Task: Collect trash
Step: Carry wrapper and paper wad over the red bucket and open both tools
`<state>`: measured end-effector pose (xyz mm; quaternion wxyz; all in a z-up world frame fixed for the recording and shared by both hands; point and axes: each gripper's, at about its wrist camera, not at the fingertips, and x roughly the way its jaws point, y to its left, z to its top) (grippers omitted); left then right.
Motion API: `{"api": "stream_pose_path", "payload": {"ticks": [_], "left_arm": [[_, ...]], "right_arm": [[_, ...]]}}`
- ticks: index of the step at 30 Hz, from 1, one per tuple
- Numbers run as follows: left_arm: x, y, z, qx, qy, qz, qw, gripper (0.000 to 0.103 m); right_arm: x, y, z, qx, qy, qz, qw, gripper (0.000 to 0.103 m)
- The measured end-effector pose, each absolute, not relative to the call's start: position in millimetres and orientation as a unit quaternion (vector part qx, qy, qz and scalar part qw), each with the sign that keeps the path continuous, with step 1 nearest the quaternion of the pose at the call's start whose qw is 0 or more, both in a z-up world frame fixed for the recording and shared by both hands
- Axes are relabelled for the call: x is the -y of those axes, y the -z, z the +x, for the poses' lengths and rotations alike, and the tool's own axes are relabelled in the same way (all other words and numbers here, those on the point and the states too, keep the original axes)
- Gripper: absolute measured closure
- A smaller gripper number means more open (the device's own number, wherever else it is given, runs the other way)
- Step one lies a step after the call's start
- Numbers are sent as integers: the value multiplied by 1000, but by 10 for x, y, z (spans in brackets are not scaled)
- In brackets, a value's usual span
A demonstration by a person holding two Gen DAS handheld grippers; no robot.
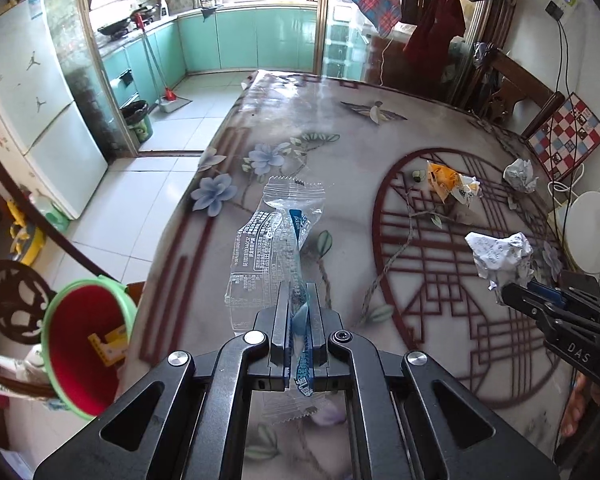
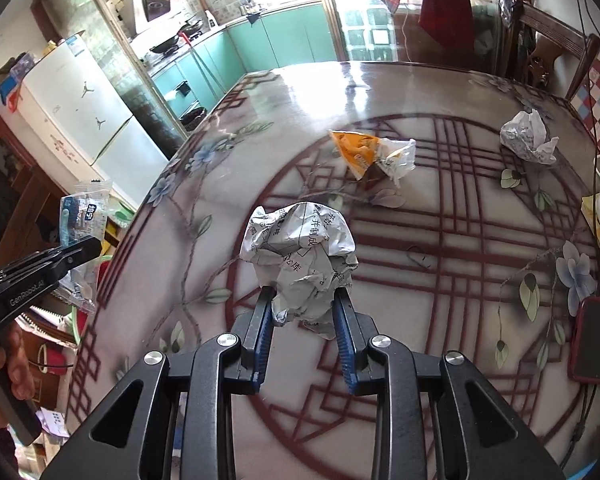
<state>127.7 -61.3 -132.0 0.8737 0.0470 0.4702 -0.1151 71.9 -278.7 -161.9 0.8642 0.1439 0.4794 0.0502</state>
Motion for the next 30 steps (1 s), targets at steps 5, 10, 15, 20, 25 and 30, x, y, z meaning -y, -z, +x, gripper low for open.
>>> {"api": "stream_pose_path", "payload": {"ticks": [5, 10, 15, 20, 25, 30], "left_arm": [[449, 1221, 1115, -462, 110, 40, 879, 99], [286, 1142, 971, -460, 98, 32, 882, 98], [186, 1114, 858, -453, 94, 39, 886, 99], [13, 1087, 808, -452, 81, 28, 888, 98], [-209, 1050, 768, -441, 64, 24, 895, 98], [-463, 1071, 757, -442, 51, 9, 896, 98]], "right_arm": [[2569, 1535, 621, -477, -65, 132, 866, 77], [2315, 1437, 586, -474, -81, 116, 869, 77], [2058, 1354, 600, -469, -101, 106, 871, 77], [1821, 1297, 617, -468, -122, 87, 871, 77], [1609, 1230, 632, -465, -133, 72, 872, 77], [1414, 1199, 636, -466, -138, 66, 872, 77]]}}
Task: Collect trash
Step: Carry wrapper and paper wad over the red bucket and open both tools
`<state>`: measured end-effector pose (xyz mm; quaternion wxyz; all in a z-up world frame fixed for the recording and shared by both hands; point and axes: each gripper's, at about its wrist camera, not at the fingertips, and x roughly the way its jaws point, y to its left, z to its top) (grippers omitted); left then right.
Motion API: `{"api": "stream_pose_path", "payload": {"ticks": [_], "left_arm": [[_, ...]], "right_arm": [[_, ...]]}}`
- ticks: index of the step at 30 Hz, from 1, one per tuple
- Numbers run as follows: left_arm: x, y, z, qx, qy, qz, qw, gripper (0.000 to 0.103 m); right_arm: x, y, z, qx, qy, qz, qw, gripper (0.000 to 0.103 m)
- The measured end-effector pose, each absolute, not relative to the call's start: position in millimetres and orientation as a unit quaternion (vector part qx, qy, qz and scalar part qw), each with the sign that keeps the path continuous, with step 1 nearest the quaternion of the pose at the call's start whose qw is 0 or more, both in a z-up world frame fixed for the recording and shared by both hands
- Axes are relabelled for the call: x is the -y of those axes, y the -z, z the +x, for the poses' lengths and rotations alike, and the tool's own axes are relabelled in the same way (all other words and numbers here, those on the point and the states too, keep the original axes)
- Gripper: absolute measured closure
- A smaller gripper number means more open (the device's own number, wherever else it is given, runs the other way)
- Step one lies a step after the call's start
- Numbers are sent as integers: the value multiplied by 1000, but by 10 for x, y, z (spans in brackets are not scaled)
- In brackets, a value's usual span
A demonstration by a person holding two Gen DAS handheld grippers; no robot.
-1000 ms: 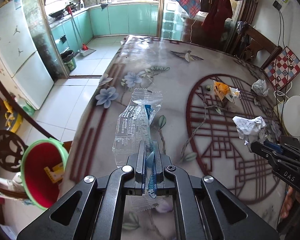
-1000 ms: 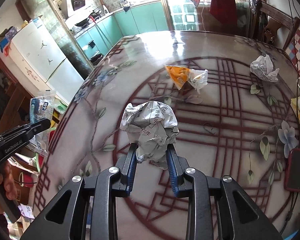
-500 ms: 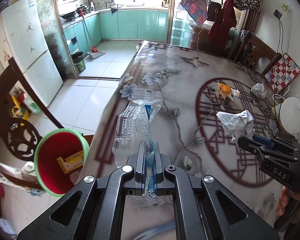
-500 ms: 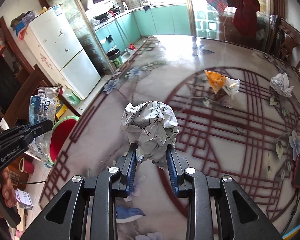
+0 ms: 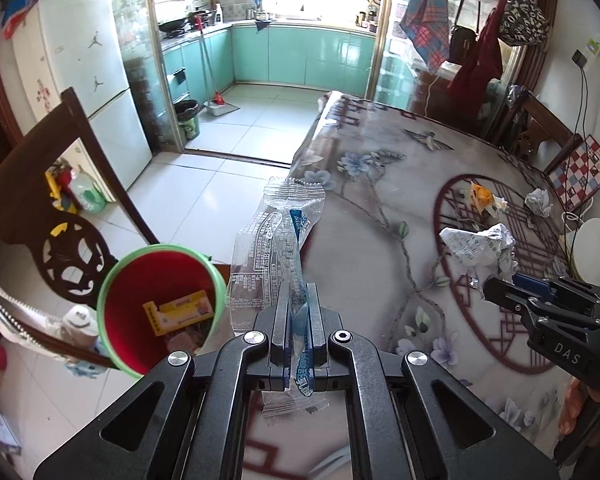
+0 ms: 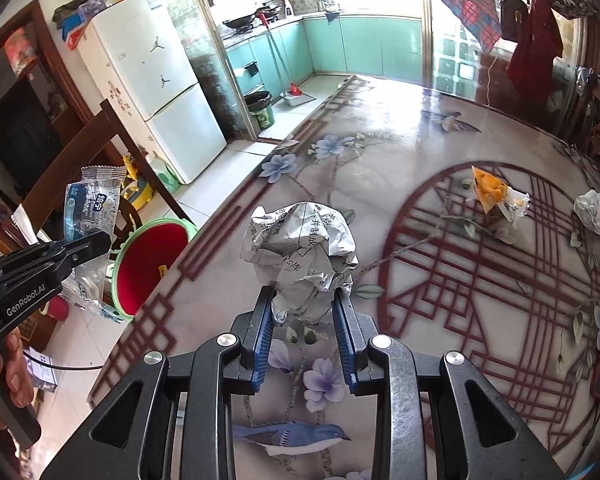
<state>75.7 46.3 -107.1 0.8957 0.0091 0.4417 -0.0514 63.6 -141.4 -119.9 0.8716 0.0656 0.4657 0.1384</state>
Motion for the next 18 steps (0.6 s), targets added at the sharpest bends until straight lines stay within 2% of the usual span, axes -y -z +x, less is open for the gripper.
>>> {"api": "stream_pose_path", "payload": {"ticks": [18], "left_arm": [[-1487, 1261, 916, -459, 45, -8, 887, 98]], "right_arm": [[414, 1026, 610, -461, -134, 51, 876, 76]]}}
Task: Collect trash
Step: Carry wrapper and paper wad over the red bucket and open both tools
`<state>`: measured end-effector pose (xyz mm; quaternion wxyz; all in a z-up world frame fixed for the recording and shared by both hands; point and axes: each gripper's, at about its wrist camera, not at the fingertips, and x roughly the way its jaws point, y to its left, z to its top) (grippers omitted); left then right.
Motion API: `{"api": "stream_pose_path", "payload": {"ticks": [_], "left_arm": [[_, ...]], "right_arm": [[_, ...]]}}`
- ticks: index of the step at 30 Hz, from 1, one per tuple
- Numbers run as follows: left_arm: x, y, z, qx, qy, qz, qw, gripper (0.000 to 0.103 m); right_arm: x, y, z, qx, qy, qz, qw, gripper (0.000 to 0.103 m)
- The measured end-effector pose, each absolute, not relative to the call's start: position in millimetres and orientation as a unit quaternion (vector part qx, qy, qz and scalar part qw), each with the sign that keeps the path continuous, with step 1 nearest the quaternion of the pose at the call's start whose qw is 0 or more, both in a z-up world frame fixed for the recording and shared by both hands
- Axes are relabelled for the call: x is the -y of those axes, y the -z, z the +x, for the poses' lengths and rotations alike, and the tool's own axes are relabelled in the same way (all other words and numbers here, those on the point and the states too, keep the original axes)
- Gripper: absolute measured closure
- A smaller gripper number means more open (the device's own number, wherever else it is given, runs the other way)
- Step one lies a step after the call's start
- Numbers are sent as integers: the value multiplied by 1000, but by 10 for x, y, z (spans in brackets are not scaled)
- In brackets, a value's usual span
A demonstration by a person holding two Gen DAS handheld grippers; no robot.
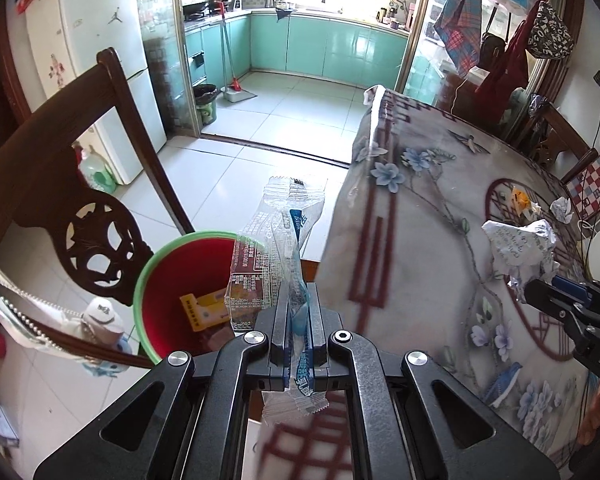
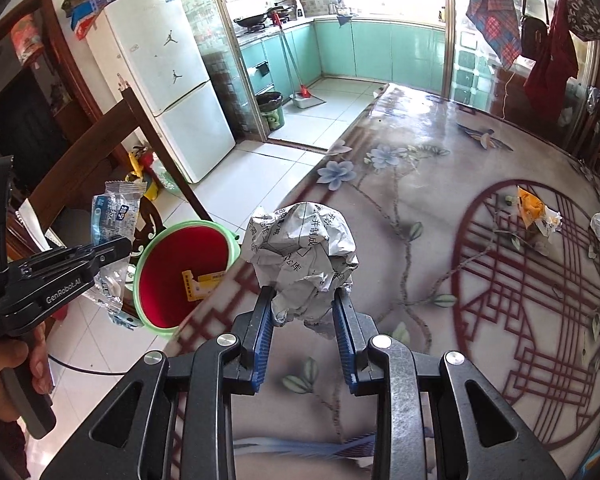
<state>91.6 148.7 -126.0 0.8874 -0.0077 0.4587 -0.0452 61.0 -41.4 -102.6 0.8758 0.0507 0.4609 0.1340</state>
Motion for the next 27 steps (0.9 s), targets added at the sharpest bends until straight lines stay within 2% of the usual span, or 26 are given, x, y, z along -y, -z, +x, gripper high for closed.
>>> {"api": "stream_pose_path", "payload": {"ticks": [27], "left_arm": [[-2712, 1694, 1499, -492, 11, -24, 870, 98]], "right_arm": [[-1150, 1226, 1016, -488, -186, -2, 853, 76]]}}
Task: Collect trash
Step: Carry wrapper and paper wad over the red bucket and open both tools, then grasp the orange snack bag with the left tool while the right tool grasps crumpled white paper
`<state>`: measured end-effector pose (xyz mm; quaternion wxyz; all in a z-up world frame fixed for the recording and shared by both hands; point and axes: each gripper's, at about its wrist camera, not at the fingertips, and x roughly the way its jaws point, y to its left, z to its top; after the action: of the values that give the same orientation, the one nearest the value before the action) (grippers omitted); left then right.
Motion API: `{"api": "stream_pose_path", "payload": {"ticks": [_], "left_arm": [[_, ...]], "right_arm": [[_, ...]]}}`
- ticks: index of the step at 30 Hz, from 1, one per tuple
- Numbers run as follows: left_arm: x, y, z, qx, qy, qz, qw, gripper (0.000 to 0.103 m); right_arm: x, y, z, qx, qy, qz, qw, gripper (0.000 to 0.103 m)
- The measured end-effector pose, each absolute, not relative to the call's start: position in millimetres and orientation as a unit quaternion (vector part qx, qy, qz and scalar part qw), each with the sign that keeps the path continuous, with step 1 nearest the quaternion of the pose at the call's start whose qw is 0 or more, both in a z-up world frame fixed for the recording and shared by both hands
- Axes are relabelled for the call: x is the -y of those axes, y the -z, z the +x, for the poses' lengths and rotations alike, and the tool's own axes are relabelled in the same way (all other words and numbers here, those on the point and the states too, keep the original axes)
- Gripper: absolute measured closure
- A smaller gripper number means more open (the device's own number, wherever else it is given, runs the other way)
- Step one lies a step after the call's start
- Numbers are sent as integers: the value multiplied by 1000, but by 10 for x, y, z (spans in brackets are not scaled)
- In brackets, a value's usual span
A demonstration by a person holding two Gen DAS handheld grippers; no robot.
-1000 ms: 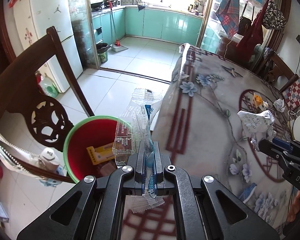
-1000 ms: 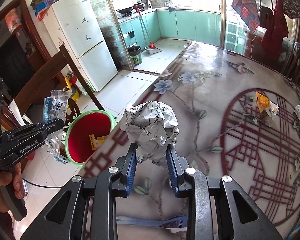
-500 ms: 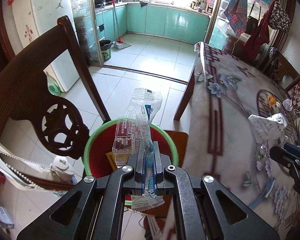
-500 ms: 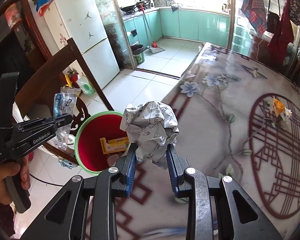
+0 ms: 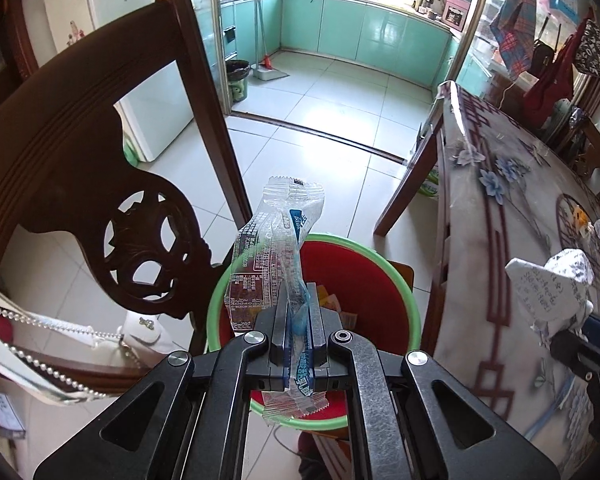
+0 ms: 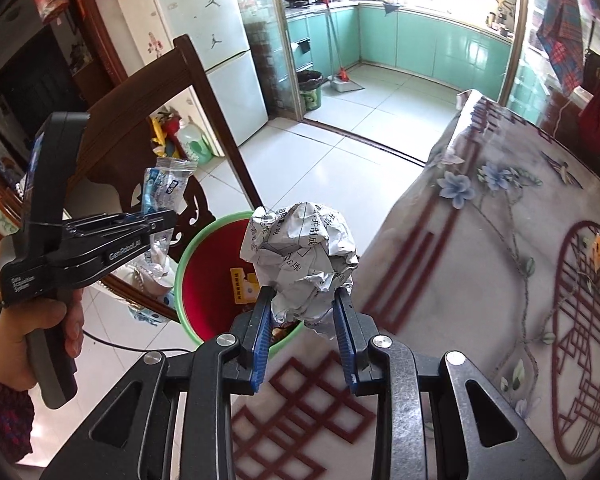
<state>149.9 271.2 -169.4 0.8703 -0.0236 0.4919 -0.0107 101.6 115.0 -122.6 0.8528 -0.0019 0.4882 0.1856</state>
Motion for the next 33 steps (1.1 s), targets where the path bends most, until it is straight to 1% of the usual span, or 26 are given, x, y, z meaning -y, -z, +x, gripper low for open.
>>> {"api": "stream_pose_path", "payload": {"ticks": [5, 13, 17, 21, 23, 24, 25, 26, 27, 28, 29, 33], "left_arm": [[-2827, 1840, 1637, -505, 0, -30, 863, 98], [-2991, 2300, 1816, -556, -8, -50, 829, 98], [-3011, 2549, 1873, -581, 13, -60, 812, 98], [-3012, 2683, 1909, -597, 30, -77, 798, 98], [-3026, 2703, 1912, -601, 20, -80, 795, 93], [-3044, 2694, 1909, -601, 15, -85, 795, 85], [-3076, 2671, 1886, -596, 8, -96, 797, 74], [-3109, 2644, 1870, -591, 4, -106, 799, 58], [-3144, 2607, 1844, -585, 0, -116, 802, 51], [-3171, 2569, 1818, -578, -4, -122, 807, 42], [-3188, 2528, 1795, -572, -6, -125, 811, 41], [-3199, 2362, 1640, -552, -16, -111, 826, 40]], "right_arm": [[-1347, 1327, 1134, -497, -198, -14, 845, 76], [-1488, 1475, 1304, -523, -205, -12, 827, 76], [-1552, 1450, 1300, -518, -211, -14, 829, 76], [-1575, 1473, 1293, -517, -214, -10, 829, 76], [-1592, 1481, 1278, -512, -216, -13, 831, 74], [-1599, 1480, 1271, -509, -217, -14, 833, 71], [-1599, 1478, 1269, -505, -218, -12, 835, 71], [-1595, 1475, 1266, -503, -221, -10, 835, 68], [-1591, 1472, 1272, -501, -222, -7, 836, 62], [-1594, 1465, 1269, -498, -224, -4, 838, 59], [-1590, 1454, 1266, -494, -226, -1, 840, 55], [-1539, 1368, 1202, -477, -230, 0, 849, 54]]}}
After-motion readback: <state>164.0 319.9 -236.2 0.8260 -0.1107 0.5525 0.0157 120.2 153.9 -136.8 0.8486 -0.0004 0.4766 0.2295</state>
